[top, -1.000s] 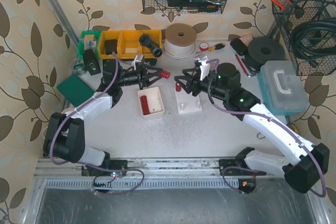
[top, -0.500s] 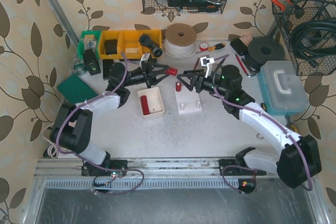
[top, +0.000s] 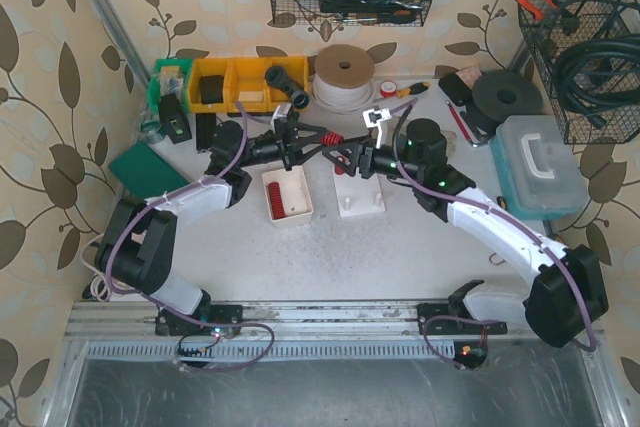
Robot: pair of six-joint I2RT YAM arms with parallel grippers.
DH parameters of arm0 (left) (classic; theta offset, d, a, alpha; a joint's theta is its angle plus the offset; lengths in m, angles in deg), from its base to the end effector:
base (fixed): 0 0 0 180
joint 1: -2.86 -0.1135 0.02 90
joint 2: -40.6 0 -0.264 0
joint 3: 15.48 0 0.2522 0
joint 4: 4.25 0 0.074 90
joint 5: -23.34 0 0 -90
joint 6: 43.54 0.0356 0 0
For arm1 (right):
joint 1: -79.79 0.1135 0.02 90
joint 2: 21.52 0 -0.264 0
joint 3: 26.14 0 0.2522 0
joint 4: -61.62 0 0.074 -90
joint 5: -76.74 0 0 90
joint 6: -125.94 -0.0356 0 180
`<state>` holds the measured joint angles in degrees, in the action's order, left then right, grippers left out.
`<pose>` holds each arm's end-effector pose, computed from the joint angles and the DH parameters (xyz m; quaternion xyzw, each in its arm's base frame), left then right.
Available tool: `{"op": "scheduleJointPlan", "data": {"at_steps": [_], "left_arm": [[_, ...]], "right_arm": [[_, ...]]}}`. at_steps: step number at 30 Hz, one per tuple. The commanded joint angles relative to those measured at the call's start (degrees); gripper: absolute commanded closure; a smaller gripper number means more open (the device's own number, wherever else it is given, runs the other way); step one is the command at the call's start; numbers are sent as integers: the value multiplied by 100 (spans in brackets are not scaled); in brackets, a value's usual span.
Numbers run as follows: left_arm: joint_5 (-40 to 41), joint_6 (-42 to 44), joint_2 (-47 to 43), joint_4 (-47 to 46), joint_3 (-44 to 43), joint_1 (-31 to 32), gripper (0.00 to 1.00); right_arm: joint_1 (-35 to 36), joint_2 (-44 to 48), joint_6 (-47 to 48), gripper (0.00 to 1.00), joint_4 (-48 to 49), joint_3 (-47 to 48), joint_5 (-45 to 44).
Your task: Install the large spring
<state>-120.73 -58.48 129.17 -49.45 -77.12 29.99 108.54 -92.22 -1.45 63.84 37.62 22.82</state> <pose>0.2791 -0.1754 0.2929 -0.0411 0.6374 -0.7678 0.0499 0.2402 0.1557 0.3237 -0.1565 0.7133 0.5424 0.4154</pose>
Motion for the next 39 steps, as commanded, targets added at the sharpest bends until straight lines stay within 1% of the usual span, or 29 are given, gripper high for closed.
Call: {"op": "scheduleJointPlan", "data": {"at_steps": [1, 6, 12, 18, 24, 28, 32, 36, 39], "left_arm": [[98, 128, -244, -213, -134, 71, 100], [98, 192, -326, -119, -58, 89, 100], [129, 193, -380, -127, -46, 99, 100], [115, 203, -403, -109, -8, 107, 100], [115, 266, -388, -26, 15, 117, 100], [115, 290, -360, 15, 7, 122, 100], [131, 308, -350, 32, -11, 125, 100], [150, 337, -371, 68, -28, 131, 100], [159, 373, -385, 132, -20, 134, 100]], "right_arm": [[167, 59, 291, 39, -241, 232, -165], [166, 179, 416, 43, -439, 245, -375], [109, 177, 718, 45, -841, 386, -672], [-68, 218, 738, 47, -825, 335, -677], [-80, 169, 608, 48, -539, 303, -616], [-72, 91, 522, 50, -401, 306, -532], [-63, 33, 433, 54, -271, 259, -530], [-38, 49, 428, 57, -281, 252, -554], [-19, 78, 497, 58, -431, 296, -584]]}}
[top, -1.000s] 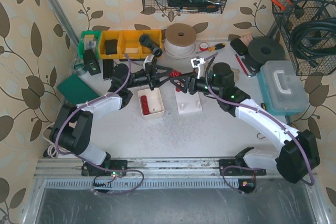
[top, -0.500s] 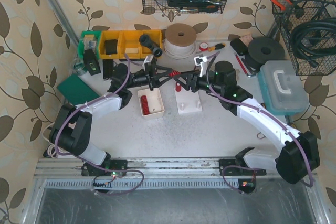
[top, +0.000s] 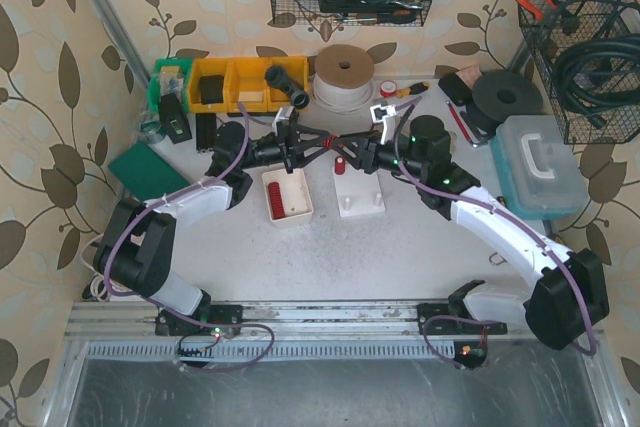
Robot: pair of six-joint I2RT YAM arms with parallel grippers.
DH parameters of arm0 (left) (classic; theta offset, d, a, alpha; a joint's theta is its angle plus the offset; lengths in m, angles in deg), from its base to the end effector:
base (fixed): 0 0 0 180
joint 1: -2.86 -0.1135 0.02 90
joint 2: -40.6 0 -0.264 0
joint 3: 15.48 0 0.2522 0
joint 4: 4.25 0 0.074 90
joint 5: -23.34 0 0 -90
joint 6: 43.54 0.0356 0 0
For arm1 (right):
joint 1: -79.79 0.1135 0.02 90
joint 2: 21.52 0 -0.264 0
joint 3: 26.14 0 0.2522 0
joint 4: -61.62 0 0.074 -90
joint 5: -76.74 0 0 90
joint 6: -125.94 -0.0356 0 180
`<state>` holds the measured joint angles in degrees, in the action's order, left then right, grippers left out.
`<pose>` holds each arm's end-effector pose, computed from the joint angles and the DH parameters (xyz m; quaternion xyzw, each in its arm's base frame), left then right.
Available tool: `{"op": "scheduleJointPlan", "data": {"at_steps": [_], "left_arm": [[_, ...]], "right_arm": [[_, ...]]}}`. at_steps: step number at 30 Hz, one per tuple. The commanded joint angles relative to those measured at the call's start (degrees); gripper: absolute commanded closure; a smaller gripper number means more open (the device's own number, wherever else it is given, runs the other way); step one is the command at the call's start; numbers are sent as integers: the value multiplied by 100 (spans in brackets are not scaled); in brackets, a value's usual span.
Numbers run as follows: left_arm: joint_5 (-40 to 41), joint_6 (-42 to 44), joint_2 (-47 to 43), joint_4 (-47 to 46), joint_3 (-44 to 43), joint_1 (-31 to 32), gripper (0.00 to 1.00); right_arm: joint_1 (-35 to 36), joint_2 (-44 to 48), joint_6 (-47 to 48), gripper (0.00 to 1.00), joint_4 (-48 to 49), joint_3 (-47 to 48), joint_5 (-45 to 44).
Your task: Install the large spring
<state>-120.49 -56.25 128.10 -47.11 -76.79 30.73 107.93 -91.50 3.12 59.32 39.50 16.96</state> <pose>0.2746 -0.1777 0.2932 -0.0352 0.6435 -0.7628 0.0534 0.2430 0.1503 0.3303 -0.1438 0.7275 0.4934 0.4545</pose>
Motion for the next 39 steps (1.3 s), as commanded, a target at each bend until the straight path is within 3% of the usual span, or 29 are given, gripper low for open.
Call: {"op": "scheduleJointPlan", "data": {"at_steps": [1, 27, 36, 39], "left_arm": [[135, 161, -278, -88, -59, 66, 100], [136, 141, -196, -57, -355, 69, 100], [153, 152, -216, -68, -304, 68, 100], [152, 179, -233, -32, -274, 69, 100]], "right_arm": [[47, 0, 59, 58, -14, 119, 14], [97, -4, 69, 55, 7, -135, -42], [104, 27, 65, 61, 10, -103, -60], [104, 39, 56, 68, 5, -104, -81]]}}
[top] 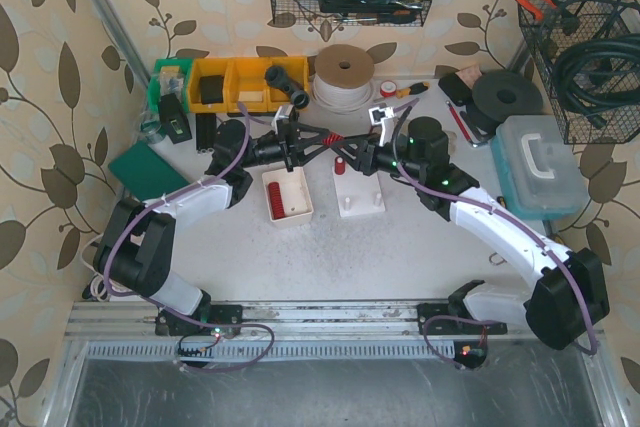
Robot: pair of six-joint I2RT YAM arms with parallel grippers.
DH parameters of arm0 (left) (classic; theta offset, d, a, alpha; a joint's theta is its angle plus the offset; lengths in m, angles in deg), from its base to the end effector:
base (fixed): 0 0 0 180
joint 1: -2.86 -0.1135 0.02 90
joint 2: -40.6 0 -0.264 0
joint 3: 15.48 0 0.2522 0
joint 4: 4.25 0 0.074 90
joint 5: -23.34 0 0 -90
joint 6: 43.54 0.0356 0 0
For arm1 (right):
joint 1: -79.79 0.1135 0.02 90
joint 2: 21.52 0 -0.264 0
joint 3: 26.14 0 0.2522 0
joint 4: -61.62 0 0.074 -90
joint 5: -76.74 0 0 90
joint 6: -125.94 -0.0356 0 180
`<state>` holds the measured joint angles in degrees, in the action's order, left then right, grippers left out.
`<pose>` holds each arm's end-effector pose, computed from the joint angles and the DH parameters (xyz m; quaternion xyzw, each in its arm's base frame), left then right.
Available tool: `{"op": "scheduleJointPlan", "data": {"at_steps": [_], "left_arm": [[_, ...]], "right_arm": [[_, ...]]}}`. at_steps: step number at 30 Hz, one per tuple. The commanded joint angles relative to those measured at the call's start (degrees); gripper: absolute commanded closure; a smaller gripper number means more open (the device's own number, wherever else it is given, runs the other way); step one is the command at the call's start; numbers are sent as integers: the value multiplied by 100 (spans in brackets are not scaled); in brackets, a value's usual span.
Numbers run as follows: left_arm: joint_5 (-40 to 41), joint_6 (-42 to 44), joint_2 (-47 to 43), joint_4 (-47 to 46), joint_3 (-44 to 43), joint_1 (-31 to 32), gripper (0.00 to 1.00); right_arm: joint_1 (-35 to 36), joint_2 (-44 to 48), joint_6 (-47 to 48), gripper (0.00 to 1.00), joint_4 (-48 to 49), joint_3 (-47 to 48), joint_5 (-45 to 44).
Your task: Install the large spring
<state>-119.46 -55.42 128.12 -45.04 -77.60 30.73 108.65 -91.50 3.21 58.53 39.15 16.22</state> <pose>0.2771 -0.1786 0.2944 -0.0443 0.6464 -0.7595 0.0585 0.2411 0.1529 0.3267 -0.1426 0.7339 0.4902 0.4481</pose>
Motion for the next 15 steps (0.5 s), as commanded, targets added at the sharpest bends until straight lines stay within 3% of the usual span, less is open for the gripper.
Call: {"op": "scheduleJointPlan", "data": {"at_steps": [1, 4, 13, 14, 15], "left_arm": [[43, 106, -236, -233, -184, 70, 100], [35, 116, -228, -239, -170, 68, 100], [57, 228, -278, -216, -42, 70, 100], [79, 282, -327, -136, -34, 62, 90], [84, 359, -380, 22, -49, 37, 70]], "right_arm": [[31, 38, 52, 71, 77, -71, -23], [30, 58, 69, 99, -30, -28, -127], [32, -45, 133, 100, -554, 261, -284], [26, -90, 174, 100, -749, 371, -261], [30, -150, 262, 100, -989, 519, -232]]}}
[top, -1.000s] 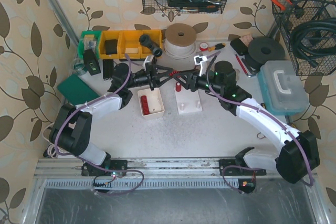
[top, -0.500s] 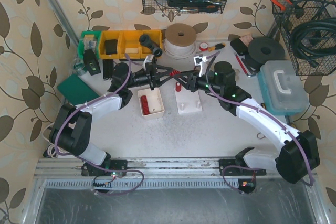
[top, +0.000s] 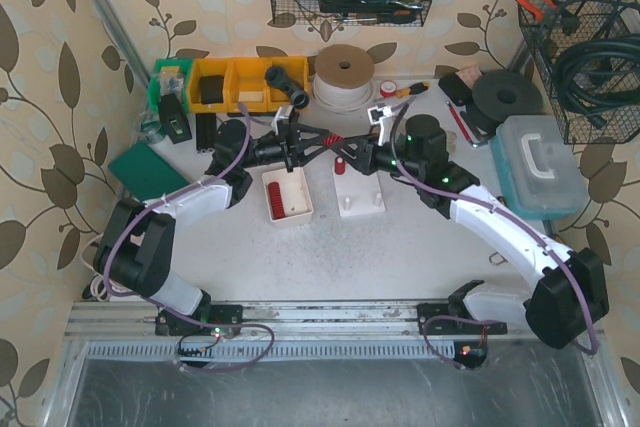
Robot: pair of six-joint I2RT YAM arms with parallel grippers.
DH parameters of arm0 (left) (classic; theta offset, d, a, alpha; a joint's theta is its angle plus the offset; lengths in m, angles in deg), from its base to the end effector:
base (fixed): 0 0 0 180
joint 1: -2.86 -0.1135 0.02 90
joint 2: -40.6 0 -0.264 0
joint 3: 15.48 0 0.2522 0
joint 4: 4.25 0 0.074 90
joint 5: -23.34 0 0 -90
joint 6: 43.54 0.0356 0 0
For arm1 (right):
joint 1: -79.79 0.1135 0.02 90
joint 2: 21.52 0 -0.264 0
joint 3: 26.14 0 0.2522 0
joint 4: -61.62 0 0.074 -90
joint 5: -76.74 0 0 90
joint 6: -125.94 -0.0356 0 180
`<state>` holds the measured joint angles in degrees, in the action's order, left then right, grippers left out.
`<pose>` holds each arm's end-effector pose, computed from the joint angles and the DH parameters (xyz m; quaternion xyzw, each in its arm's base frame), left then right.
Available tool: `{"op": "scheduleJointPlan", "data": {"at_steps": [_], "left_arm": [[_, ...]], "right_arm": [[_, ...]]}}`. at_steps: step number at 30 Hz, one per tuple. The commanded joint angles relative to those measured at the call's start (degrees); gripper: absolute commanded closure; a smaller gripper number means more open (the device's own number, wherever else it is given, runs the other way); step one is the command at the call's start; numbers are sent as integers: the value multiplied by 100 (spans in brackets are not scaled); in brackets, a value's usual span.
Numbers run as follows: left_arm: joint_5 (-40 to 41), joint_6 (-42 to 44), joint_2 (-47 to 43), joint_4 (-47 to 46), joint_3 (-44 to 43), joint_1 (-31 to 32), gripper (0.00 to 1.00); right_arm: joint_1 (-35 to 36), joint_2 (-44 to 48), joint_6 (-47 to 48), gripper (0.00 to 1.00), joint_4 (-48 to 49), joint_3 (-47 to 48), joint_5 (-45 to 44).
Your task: Install the large spring
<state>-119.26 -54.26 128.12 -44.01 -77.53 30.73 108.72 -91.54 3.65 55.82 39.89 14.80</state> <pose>0.2776 -0.1788 0.2924 -0.0452 0.6504 -0.7557 0.0620 0.2416 0.1526 0.3261 -0.1343 0.7463 0.4778 0.4435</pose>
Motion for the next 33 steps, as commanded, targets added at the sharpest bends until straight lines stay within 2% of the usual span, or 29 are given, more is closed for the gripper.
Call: {"op": "scheduleJointPlan", "data": {"at_steps": [1, 4, 8, 12, 15, 19, 24, 33], "left_arm": [[42, 381, -430, 192, -107, 10, 62], [4, 1403, -790, 1795, -374, -102, 42], [355, 3185, -1216, 4673, -989, -272, 28], [937, 4578, -1457, 6814, -1600, -334, 23], [1521, 5393, -1578, 7958, -1947, -340, 21], [2057, 6077, -1572, 8914, -2249, -344, 25], [2358, 6463, -1557, 9374, -2452, -337, 29], [2922, 6934, -1605, 9910, -2573, -341, 30]], "right_arm": [[25, -217, 351, 100, -1052, 609, -94], [12, -377, 868, 100, -2222, 1204, -248], [7, -441, 1356, 100, -3432, 1730, -612], [4, -388, 1486, 100, -4157, 1882, -873], [5, -427, 1667, 100, -4670, 1982, -1303], [0, -924, 2112, 100, -5655, 2606, -1977], [8, -1999, 2509, 100, -6578, 3771, -2522], [3, -3148, 2605, 100, -7223, 5040, -3209]]}}
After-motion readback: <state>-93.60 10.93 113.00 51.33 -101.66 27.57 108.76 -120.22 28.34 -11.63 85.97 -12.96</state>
